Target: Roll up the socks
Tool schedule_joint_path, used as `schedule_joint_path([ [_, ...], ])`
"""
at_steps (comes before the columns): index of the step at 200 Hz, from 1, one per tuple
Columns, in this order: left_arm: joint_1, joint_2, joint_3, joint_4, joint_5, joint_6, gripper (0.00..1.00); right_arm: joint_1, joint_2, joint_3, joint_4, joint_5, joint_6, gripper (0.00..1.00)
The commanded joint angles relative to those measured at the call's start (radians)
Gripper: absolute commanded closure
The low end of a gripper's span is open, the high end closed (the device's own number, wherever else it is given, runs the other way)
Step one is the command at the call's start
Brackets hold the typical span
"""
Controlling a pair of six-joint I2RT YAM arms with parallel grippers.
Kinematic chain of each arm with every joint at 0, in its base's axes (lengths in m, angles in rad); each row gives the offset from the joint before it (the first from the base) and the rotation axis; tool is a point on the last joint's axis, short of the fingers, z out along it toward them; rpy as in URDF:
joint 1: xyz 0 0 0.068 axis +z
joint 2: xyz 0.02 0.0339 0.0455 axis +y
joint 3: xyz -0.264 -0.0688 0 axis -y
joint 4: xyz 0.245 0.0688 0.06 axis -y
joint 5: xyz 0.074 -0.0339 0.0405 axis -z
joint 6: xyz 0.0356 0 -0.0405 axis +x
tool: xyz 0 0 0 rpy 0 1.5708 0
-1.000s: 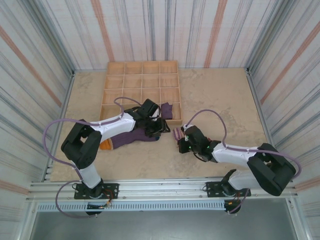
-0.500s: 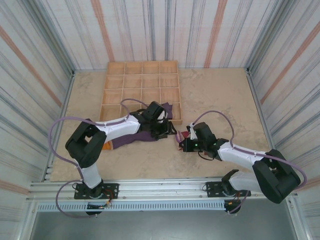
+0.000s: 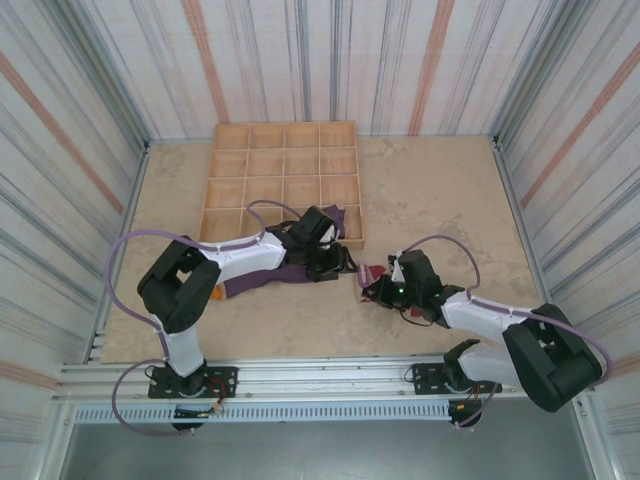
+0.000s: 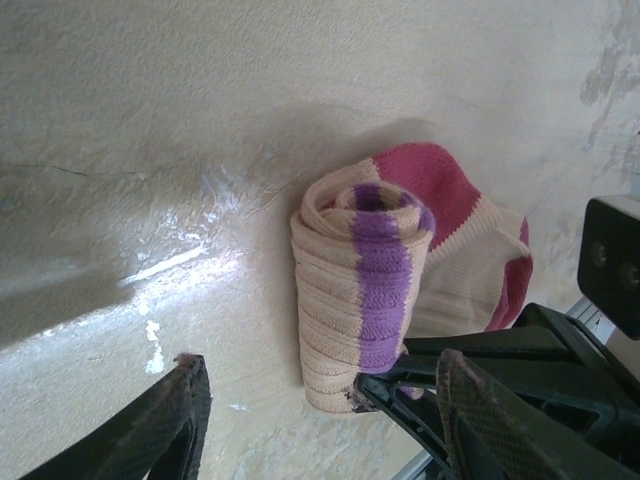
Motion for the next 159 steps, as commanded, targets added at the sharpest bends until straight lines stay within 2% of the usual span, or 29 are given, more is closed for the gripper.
schedule_joint_path([
  [1, -0.021, 0.010, 0.014, 0.002, -0.016, 0.015, 0.38, -0.016, -0.022, -0.073, -0.146, 0.032, 0.128, 1.00],
  [31, -0.037, 0.041, 0.023, 0.036, 0.001, 0.031, 0.40, -0.056, -0.063, -0.125, -0.165, 0.027, 0.180, 1.00],
  [126, -0.094, 0.185, 0.123, 0.071, -0.004, 0.091, 0.44, -0.088, -0.049, -0.149, -0.103, -0.013, 0.159, 1.00],
  [159, -0.094, 0.232, 0.157, 0.060, -0.009, 0.102, 0.52, -0.090, -0.056, -0.149, -0.092, -0.024, 0.158, 1.00],
])
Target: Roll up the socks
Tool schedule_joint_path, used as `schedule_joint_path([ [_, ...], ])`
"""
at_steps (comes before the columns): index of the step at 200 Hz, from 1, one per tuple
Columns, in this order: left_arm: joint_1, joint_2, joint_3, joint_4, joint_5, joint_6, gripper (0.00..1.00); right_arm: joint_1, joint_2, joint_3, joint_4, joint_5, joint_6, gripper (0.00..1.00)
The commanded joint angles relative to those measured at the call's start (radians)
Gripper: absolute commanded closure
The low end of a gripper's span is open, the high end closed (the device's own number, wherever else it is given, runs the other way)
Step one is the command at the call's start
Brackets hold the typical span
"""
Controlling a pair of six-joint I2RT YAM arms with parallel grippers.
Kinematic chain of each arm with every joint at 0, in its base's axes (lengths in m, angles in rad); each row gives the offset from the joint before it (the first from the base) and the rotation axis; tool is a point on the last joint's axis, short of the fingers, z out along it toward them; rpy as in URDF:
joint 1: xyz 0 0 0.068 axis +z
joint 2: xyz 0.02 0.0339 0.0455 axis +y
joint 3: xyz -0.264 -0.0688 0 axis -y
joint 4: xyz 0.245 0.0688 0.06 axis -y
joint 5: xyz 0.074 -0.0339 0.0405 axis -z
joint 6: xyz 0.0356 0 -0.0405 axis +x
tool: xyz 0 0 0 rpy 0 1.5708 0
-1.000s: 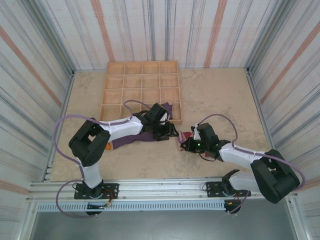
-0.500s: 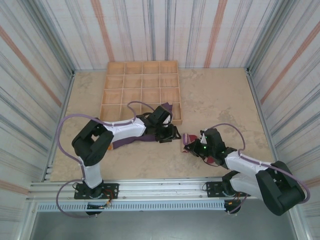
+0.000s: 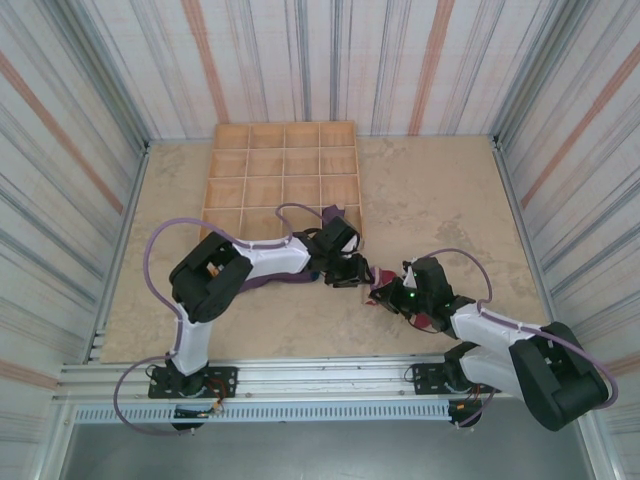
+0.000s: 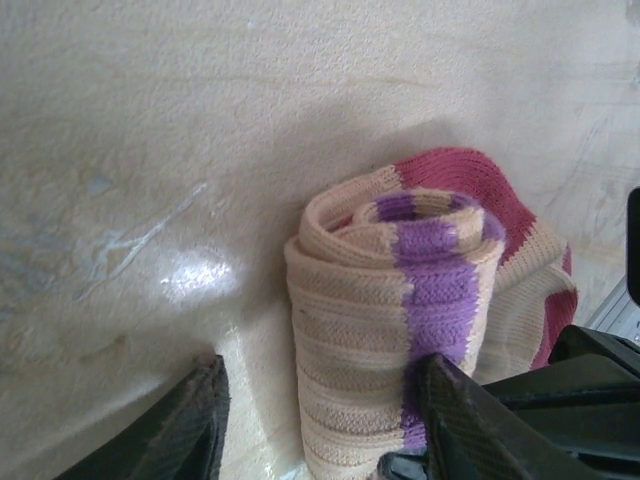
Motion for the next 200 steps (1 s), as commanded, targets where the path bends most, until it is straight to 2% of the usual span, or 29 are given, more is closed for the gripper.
schedule_joint_path([
  [1, -0.007, 0.049, 0.044, -0.003, -0.014, 0.031, 0.53, -0.008, 0.028, -0.052, -0.145, 0.030, 0.021, 1.00],
  [46, -0.013, 0.086, 0.054, -0.001, -0.004, 0.036, 0.56, -0.041, -0.019, -0.052, -0.146, 0.008, 0.002, 1.00],
  [77, -0.017, 0.095, 0.044, 0.031, 0.005, 0.019, 0.63, -0.065, -0.038, -0.055, -0.146, -0.012, -0.011, 1.00],
  [136, -0.023, 0.130, 0.044, 0.049, -0.001, -0.008, 0.96, -0.074, -0.042, -0.046, -0.151, -0.019, -0.026, 1.00],
  [152, -0.016, 0.117, 0.037, 0.051, -0.005, -0.011, 1.00, -0.074, -0.059, -0.014, -0.212, -0.011, -0.050, 0.89],
  [171, 0.002, 0.107, 0.031, 0.042, -0.003, -0.009, 1.00, -0.075, -0.105, 0.036, -0.319, 0.006, -0.088, 0.64],
  [179, 0.014, 0.076, 0.024, 0.037, 0.002, -0.007, 1.00, -0.075, -0.136, 0.059, -0.366, 0.018, -0.097, 0.60],
  [200, 0.052, 0.033, -0.016, 0.067, 0.030, -0.022, 1.00, -0.079, -0.204, 0.118, -0.491, 0.055, -0.109, 0.56],
])
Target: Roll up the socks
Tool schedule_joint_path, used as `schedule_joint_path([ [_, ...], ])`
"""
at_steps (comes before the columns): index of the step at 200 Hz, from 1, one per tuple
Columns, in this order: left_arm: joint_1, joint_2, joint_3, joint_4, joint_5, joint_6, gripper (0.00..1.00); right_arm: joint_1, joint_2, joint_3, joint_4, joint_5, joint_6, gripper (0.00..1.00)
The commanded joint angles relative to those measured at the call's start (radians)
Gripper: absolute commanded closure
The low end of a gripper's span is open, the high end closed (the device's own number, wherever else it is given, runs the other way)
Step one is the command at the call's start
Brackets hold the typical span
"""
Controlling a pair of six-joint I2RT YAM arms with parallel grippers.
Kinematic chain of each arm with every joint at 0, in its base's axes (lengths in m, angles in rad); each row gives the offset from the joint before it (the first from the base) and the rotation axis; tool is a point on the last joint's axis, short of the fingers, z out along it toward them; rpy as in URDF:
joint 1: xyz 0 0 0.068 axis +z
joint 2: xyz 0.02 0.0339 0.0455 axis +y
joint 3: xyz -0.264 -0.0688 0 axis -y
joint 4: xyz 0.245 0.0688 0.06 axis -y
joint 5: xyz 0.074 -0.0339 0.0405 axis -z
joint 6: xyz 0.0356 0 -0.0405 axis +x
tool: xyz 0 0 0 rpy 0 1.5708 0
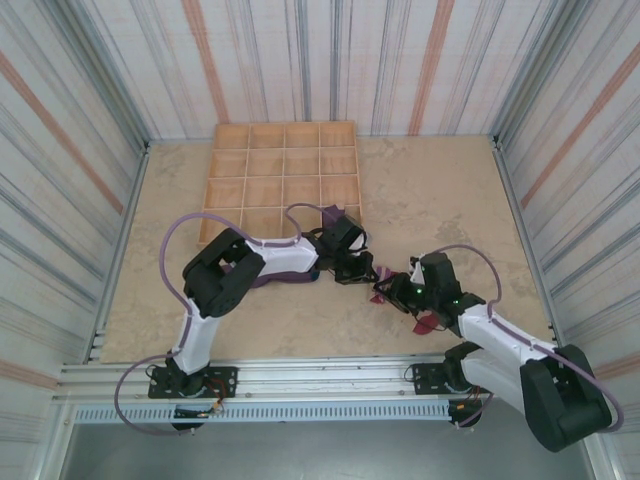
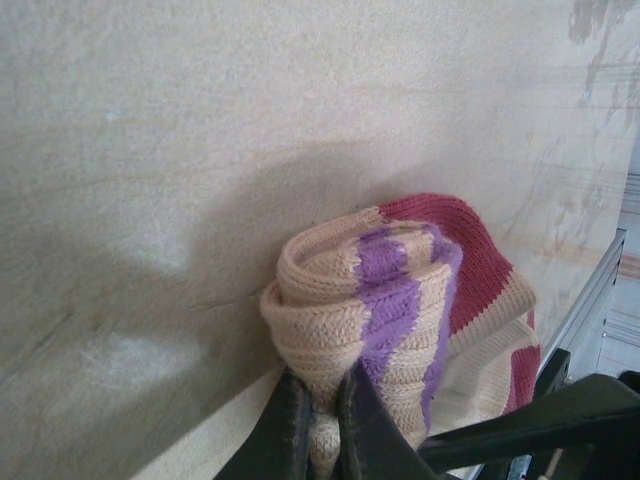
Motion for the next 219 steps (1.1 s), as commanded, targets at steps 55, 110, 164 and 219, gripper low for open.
schedule_joint_path([
  [55, 0.090, -0.124, -0.113, -0.057, -0.022, -0.009, 1.00, -0.014, -0.038, 0.154, -0.447, 0.153, -0.043, 0.53],
  [110, 0.090, -0.190, -0.218, -0.011, -0.113, -0.106, 1.00, -0.017, 0.181, 0.194, -0.365, 0.223, -0.114, 0.51],
  [164, 0.039, -0.306, -0.381, 0.090, -0.259, -0.264, 1.00, -0.036, 0.485, 0.353, -0.225, 0.233, -0.301, 0.48],
  [219, -0.100, -0.439, -0.470, 0.009, -0.614, -0.563, 1.00, 0.016, 0.595, 0.513, -0.162, 0.257, -0.470, 0.45],
])
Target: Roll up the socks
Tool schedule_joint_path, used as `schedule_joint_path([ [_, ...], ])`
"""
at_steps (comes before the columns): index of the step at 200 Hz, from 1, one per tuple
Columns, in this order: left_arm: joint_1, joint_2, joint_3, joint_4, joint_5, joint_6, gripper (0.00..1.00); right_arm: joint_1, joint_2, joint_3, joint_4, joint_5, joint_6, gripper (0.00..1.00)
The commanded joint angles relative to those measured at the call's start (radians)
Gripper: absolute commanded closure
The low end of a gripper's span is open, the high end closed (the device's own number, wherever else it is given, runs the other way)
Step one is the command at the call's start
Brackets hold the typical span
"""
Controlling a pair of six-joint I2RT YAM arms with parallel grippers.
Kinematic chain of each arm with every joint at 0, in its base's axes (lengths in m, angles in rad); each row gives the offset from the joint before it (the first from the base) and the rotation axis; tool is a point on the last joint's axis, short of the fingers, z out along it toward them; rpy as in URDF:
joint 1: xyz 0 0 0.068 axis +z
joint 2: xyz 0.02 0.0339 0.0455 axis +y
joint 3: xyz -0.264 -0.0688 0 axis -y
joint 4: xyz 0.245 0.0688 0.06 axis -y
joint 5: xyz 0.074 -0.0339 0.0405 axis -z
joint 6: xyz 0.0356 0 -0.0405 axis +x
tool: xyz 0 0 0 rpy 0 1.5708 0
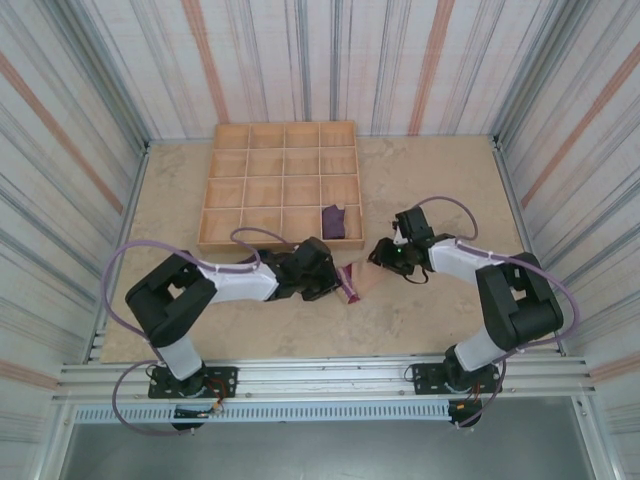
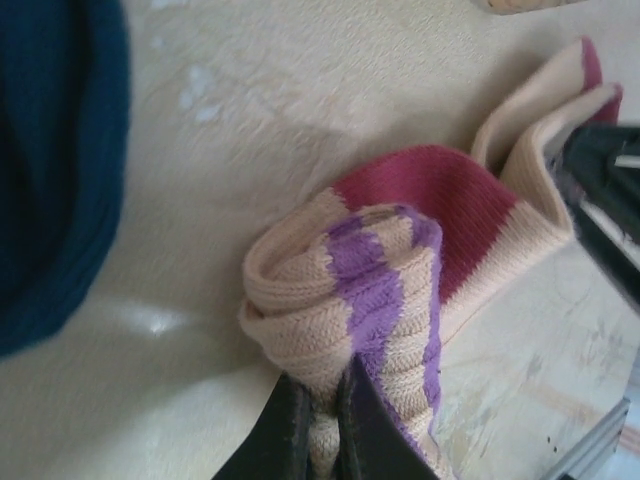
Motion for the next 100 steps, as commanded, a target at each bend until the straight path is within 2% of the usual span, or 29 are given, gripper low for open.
schedule_joint_path([
  [1, -0.062, -0.070, -0.009, -0.147, -0.248, -0.197, 1.00, 0.038, 0.004, 0.028, -0.012, 0.074, -0.131, 0.45],
  [14, -0.090, -0.094, 0.004, -0.253, -0.332, -0.267, 1.00, 0.091, -0.043, 0.019, -0.013, 0.117, -0.174, 0.40],
  [30, -0.114, -0.124, -0.007, -0.293, -0.391, -0.308, 1.00, 0.171, -0.122, -0.010, -0.023, 0.202, -0.213, 0.34],
  [51, -0.129, -0.148, -0.042, -0.282, -0.403, -0.360, 1.00, 0.276, -0.238, -0.069, -0.025, 0.298, -0.233, 0.30],
  [79, -0.159, -0.166, -0.084, -0.296, -0.432, -0.451, 1.00, 0.476, -0.415, -0.180, -0.010, 0.491, -0.237, 0.24],
  [100, -0.165, -0.175, -0.115, -0.280, -0.436, -0.522, 1.00, 0.641, -0.491, -0.258, 0.043, 0.636, -0.252, 0.24],
])
